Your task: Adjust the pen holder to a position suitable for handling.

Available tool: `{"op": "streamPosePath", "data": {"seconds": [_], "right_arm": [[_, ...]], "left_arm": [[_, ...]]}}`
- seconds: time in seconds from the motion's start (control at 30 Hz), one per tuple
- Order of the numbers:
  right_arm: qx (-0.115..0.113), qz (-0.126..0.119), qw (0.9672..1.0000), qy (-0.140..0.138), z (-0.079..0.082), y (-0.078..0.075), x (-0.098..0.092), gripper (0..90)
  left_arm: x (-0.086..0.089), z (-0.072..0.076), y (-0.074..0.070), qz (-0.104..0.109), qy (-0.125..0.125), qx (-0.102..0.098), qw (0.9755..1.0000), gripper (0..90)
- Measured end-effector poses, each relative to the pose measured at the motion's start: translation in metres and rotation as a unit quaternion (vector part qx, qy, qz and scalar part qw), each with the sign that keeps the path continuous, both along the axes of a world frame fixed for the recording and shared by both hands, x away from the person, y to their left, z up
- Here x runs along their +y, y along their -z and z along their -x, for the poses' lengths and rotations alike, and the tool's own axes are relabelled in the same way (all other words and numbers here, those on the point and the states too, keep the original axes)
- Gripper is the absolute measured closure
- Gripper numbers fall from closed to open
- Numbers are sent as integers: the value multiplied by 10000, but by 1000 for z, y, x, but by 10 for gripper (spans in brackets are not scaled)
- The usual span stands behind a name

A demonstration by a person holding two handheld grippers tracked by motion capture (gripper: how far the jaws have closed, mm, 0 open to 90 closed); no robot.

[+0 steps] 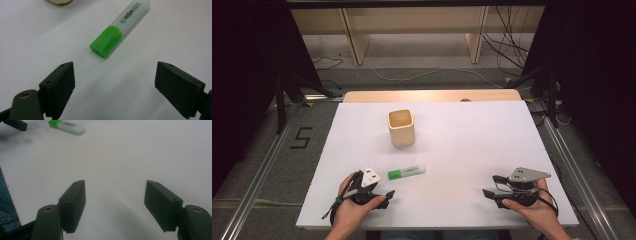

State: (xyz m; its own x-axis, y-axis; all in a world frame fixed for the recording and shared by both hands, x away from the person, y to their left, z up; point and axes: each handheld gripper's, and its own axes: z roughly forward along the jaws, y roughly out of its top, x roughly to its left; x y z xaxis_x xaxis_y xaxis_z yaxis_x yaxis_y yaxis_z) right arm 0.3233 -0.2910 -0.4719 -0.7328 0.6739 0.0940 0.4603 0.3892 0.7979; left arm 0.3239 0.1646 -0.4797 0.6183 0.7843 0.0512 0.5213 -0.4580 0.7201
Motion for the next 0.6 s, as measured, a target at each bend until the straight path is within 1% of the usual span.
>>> {"op": "streamPosePath", "data": {"seconds": [0.27,0.6], "right_arm": [[0,-34,10000,33,-1,-1,2,342],[10,-6,10000,21,-1,-1,2,342]], "left_arm": [[2,0,1,11,1,34,10000,164],[2,1,0,23,14,27,10000,166]]}}
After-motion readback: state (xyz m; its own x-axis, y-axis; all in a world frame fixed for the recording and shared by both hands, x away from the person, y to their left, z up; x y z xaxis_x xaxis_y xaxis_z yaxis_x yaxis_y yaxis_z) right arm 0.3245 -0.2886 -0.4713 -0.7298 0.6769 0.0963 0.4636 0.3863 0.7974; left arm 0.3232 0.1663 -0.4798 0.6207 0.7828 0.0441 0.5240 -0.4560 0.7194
